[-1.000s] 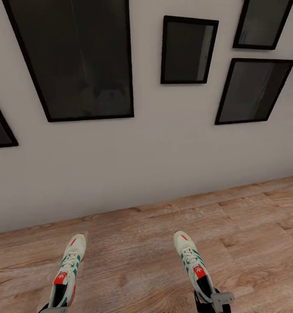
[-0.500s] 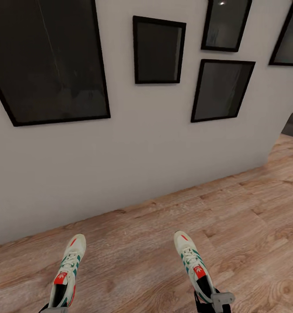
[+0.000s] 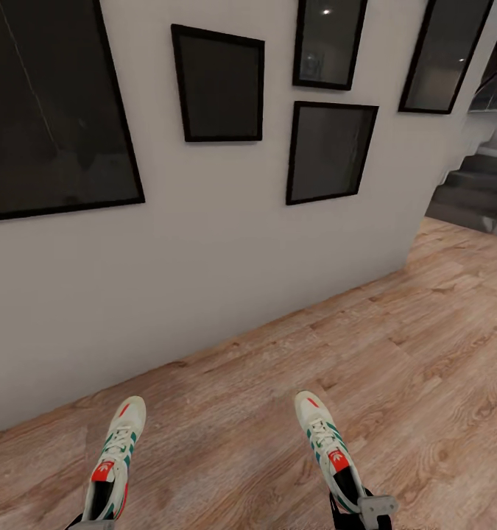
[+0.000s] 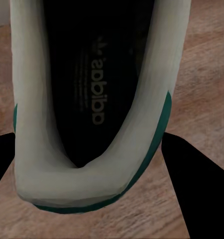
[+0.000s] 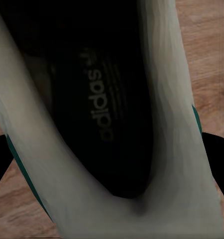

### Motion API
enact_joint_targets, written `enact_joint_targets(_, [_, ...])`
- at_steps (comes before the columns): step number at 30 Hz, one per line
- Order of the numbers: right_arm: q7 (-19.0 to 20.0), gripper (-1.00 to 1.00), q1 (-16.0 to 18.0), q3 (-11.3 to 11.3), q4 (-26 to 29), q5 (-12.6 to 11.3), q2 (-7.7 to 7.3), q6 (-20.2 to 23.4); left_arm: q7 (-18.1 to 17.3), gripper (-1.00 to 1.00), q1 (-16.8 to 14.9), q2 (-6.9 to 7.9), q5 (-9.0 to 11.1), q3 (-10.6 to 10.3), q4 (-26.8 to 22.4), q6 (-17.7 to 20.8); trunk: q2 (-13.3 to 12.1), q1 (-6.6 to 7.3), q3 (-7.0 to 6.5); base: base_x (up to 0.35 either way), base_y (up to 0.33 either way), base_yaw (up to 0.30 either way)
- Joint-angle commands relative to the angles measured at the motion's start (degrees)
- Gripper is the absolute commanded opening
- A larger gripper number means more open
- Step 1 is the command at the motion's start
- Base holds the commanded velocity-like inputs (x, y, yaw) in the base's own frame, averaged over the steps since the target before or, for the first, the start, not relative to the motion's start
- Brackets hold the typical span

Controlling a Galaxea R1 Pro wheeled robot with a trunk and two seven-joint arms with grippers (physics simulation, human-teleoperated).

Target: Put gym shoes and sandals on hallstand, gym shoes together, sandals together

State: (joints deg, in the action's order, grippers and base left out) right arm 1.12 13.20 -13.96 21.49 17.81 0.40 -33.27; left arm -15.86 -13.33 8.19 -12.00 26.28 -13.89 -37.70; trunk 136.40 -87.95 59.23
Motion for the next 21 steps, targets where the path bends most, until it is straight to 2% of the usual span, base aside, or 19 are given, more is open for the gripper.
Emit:
enact_joint_targets(1, [0.1,-1.00,0.1,-0.4,0.0,0.5,0.04,-0.2,-0.3,-1.00,0.0,-0.01,-0.4,0.5,0.0,-0.2,0.0,0.01,0.05,0.000,0.000,-0.283])
enact_joint_targets(21, [0.1,-1.00,0.1,-0.4,0.0,0.5,0.04,-0.2,-0.3,-1.00,0.0,-0.01,-0.3,0.5,0.0,-0.2,0.0,0.01,0.05,0.000,0.000,-0.283])
